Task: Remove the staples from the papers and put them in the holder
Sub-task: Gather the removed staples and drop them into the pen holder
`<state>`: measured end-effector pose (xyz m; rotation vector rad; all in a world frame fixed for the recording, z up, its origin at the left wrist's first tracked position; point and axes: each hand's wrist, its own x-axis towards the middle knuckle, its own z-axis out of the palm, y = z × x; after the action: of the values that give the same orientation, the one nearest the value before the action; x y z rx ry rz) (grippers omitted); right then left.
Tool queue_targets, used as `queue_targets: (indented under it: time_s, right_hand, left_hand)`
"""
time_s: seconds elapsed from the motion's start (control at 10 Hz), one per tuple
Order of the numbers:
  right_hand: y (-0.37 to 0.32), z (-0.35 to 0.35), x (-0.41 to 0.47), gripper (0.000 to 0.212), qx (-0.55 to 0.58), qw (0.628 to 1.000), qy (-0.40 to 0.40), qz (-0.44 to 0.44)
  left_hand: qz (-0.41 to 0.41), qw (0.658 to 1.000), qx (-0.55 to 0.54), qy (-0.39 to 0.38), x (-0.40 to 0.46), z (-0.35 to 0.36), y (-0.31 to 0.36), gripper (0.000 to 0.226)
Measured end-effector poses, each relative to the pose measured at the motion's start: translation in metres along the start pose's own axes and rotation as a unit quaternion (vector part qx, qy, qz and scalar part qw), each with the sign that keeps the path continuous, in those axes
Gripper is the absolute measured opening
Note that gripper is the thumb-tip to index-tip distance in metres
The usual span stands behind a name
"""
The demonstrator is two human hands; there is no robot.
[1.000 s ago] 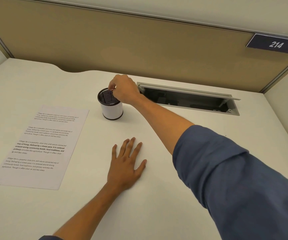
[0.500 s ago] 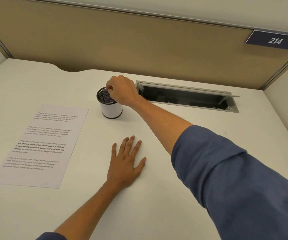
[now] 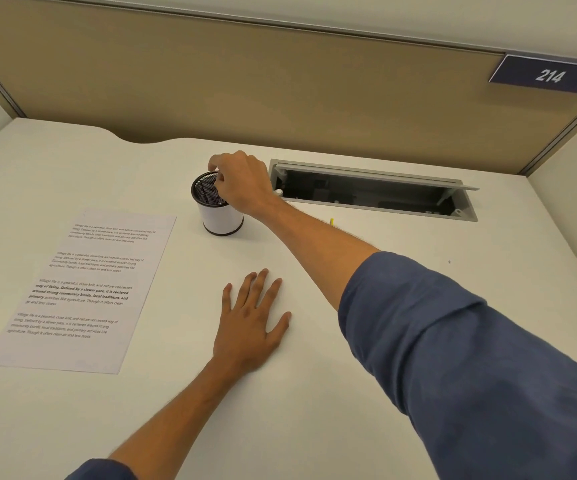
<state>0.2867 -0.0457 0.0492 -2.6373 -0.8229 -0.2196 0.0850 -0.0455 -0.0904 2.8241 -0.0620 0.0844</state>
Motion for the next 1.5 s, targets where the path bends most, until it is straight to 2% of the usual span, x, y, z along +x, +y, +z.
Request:
queue_targets:
  time_s: [0.2,0.3,0.4,0.5,0.6,0.7,0.8,0.9,1.1,1.3,1.4,1.5]
  right_hand:
    - [0.012,-0.014,-0.025,0.022,0.156,0.987,0.038,0.025]
    - [0.043,-0.019,-0.063,0.018,0.262,0.959,0.072,0.082]
    - [0.075,-0.024,-0.097,0.017,0.297,0.942,0.083,0.132]
    - [0.14,-0.037,-0.154,0.014,0.288,0.923,0.127,0.222]
    - [0.187,-0.049,-0.194,0.014,0.219,0.928,0.149,0.262]
    - [0.251,-0.066,-0.246,0.021,0.073,0.947,0.129,0.285]
    - [0.284,-0.075,-0.269,0.027,-0.018,0.948,0.069,0.31]
    - [0.313,-0.084,-0.286,0.035,-0.08,0.939,-0.026,0.335]
    - [0.318,-0.083,-0.285,0.036,-0.083,0.953,-0.066,0.283]
    - [0.307,-0.083,-0.277,0.035,-0.085,0.96,-0.057,0.262]
    - [0.294,-0.075,-0.277,0.047,-0.111,0.968,-0.073,0.215]
    - [0.274,-0.055,-0.281,0.077,-0.169,0.961,-0.156,0.154]
  left_hand:
    - [0.0,1.0,0.0,0.0,-0.001,0.0,-0.001,0.064]
    - [0.003,1.0,0.011,0.002,-0.001,-0.001,-0.001,0.064]
    - [0.004,1.0,0.014,0.004,-0.002,0.0,-0.001,0.064]
    - [0.006,1.0,0.02,0.007,-0.002,0.0,-0.001,0.064]
    - [0.006,1.0,0.024,0.01,-0.001,0.001,-0.001,0.064]
    - [0.009,1.0,0.025,0.015,-0.001,0.001,-0.001,0.063]
    - [0.009,0.999,0.029,0.015,-0.001,0.0,-0.001,0.063]
    - [0.007,0.999,0.034,0.012,-0.001,0.0,0.0,0.063]
    - [0.005,0.999,0.031,0.012,-0.002,0.0,0.0,0.064]
    - [0.003,1.0,0.026,0.016,-0.002,-0.001,0.002,0.064]
    - [0.003,1.0,0.026,0.016,-0.002,-0.001,0.002,0.064]
    - [0.002,1.0,0.026,0.012,-0.002,-0.001,0.002,0.064]
